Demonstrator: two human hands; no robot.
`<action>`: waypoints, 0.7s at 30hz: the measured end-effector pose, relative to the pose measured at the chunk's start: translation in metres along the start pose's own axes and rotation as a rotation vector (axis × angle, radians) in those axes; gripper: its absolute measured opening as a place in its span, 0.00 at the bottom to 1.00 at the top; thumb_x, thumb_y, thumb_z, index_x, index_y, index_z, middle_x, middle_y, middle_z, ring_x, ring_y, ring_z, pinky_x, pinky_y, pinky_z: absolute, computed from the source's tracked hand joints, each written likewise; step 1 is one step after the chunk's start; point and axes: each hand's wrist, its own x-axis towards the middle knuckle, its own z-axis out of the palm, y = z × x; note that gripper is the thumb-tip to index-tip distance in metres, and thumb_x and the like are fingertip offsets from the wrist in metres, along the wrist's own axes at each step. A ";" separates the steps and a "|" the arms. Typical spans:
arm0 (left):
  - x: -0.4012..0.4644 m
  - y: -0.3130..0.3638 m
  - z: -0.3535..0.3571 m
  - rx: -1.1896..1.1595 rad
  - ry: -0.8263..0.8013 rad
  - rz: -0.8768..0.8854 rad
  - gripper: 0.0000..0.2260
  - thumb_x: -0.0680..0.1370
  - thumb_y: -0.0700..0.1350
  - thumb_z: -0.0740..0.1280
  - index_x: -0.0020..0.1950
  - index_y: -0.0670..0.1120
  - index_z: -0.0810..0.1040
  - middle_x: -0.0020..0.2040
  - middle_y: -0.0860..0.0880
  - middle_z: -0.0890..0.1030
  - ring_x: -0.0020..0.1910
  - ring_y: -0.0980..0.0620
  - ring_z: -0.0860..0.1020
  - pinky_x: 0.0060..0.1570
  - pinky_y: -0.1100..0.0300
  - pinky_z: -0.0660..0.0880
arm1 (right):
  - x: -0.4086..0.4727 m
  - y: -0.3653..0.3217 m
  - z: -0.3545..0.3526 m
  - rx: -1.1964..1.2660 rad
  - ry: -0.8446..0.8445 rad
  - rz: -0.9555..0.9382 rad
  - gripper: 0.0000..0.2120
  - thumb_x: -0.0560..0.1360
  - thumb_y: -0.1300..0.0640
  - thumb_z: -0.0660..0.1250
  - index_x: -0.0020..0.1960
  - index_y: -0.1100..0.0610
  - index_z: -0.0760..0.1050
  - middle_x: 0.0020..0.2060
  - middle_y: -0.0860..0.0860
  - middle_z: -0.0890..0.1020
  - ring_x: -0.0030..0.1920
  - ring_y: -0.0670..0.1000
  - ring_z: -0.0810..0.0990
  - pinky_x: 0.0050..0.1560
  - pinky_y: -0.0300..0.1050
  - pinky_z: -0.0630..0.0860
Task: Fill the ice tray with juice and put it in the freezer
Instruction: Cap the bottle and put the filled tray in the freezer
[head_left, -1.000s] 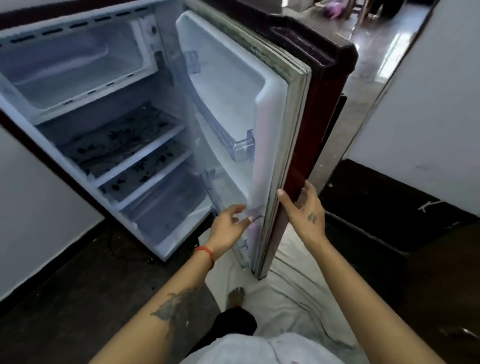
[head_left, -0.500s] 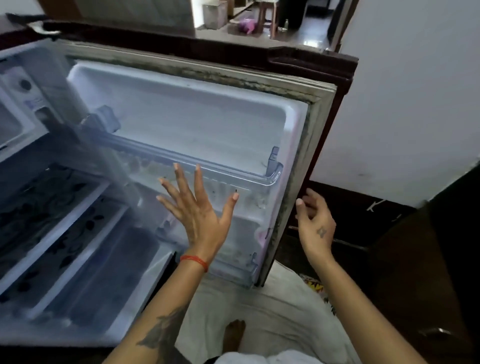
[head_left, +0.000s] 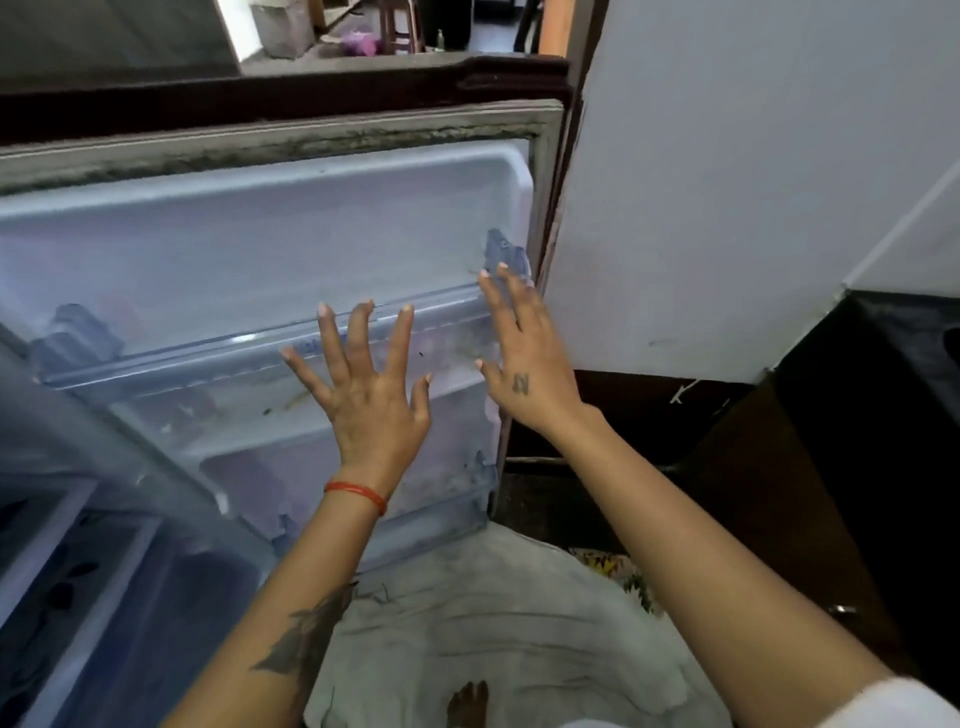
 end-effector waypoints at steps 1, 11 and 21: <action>0.006 0.002 0.002 0.006 -0.021 -0.008 0.34 0.70 0.50 0.71 0.73 0.55 0.62 0.73 0.43 0.63 0.75 0.37 0.51 0.65 0.31 0.37 | 0.011 0.004 0.000 -0.006 -0.018 -0.001 0.40 0.74 0.59 0.67 0.76 0.53 0.45 0.77 0.53 0.47 0.76 0.58 0.46 0.75 0.55 0.54; 0.042 0.004 0.020 0.036 -0.149 -0.009 0.33 0.70 0.50 0.71 0.73 0.54 0.63 0.75 0.42 0.58 0.75 0.35 0.50 0.64 0.26 0.41 | 0.079 0.022 0.001 -0.052 -0.171 0.038 0.46 0.71 0.64 0.67 0.76 0.47 0.40 0.77 0.48 0.41 0.64 0.62 0.70 0.54 0.53 0.73; -0.026 0.073 0.078 -0.243 -0.594 0.353 0.32 0.73 0.46 0.69 0.74 0.43 0.61 0.73 0.39 0.64 0.74 0.38 0.58 0.72 0.37 0.51 | -0.052 0.083 0.031 0.137 -0.419 0.416 0.35 0.76 0.53 0.64 0.76 0.51 0.49 0.76 0.57 0.55 0.73 0.62 0.59 0.71 0.57 0.62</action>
